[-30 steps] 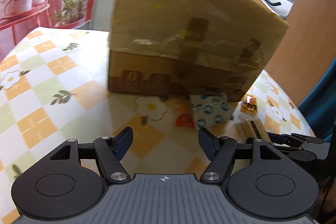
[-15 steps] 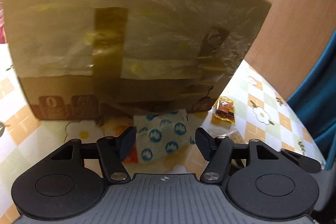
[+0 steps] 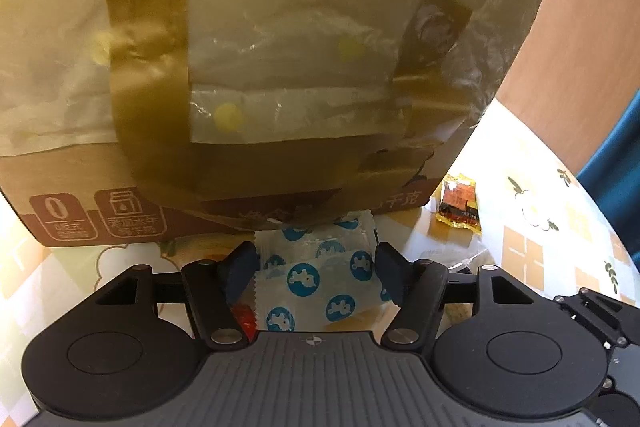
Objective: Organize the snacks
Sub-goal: 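Grasp the white blue-dotted packet with the left tool, then carry the blue-dotted packet into the box with the left tool while the right tool carries the crackers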
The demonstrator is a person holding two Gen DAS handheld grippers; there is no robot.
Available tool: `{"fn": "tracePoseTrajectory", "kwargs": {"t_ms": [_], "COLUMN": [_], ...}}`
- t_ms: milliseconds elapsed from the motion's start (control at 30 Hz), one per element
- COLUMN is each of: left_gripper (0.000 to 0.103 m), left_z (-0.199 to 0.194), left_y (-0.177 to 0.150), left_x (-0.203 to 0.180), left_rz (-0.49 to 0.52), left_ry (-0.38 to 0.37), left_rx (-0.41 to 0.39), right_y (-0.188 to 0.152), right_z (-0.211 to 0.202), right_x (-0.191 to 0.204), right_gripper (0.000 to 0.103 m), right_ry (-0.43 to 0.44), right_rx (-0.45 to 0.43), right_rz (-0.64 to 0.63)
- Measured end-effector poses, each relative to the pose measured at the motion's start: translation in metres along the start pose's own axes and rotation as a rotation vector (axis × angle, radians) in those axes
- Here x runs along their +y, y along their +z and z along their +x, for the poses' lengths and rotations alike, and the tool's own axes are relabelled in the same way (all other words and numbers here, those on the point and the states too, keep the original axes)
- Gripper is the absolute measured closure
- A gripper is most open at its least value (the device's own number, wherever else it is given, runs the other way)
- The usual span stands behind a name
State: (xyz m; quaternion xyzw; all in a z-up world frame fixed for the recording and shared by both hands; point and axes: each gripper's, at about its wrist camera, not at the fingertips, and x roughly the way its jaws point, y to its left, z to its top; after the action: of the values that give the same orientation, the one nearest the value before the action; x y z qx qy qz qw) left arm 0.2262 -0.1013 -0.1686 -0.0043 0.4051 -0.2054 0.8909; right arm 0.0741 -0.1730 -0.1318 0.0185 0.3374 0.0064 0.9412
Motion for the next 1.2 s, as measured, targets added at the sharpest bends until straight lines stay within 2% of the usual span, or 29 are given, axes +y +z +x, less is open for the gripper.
{"fn": "tracePoseTrajectory", "kwargs": {"t_ms": [33, 133, 167, 400, 533, 700, 800, 1000, 1200], "left_gripper": [0.034, 0.049, 0.049, 0.051, 0.051, 0.05, 0.05, 0.05, 0.05], "left_z": [0.0, -0.007, -0.01, -0.041, -0.06, -0.081, -0.09, -0.106, -0.132], "left_y": [-0.001, -0.004, -0.006, -0.025, -0.039, -0.055, -0.06, -0.055, -0.035], "left_x": [0.001, 0.002, 0.002, 0.008, 0.007, 0.02, 0.024, 0.034, 0.041], "left_rz": [-0.003, 0.0, 0.003, -0.023, -0.011, -0.08, -0.086, -0.12, -0.07], "left_ry": [-0.005, -0.011, -0.008, -0.036, -0.02, -0.004, 0.019, 0.024, 0.031], "left_rx": [0.0, -0.009, -0.016, -0.038, -0.072, -0.106, -0.125, -0.176, -0.235], "right_y": [0.0, 0.0, 0.0, 0.0, 0.0, 0.0, 0.0, 0.0, 0.012], "right_z": [0.0, 0.0, 0.0, 0.0, 0.0, -0.001, -0.001, -0.004, -0.029], "right_x": [0.0, 0.0, -0.001, -0.002, -0.002, -0.003, -0.006, -0.005, -0.007], "right_gripper": [0.051, 0.051, 0.051, 0.051, 0.051, 0.052, 0.053, 0.053, 0.053], "right_ry": [0.0, 0.002, 0.002, 0.005, 0.004, 0.008, 0.011, -0.004, 0.008], "right_rx": [0.0, 0.0, 0.0, -0.002, -0.002, -0.003, -0.005, -0.005, -0.055], "right_rz": [0.001, 0.002, 0.003, 0.007, 0.007, 0.013, 0.019, 0.022, 0.066]}}
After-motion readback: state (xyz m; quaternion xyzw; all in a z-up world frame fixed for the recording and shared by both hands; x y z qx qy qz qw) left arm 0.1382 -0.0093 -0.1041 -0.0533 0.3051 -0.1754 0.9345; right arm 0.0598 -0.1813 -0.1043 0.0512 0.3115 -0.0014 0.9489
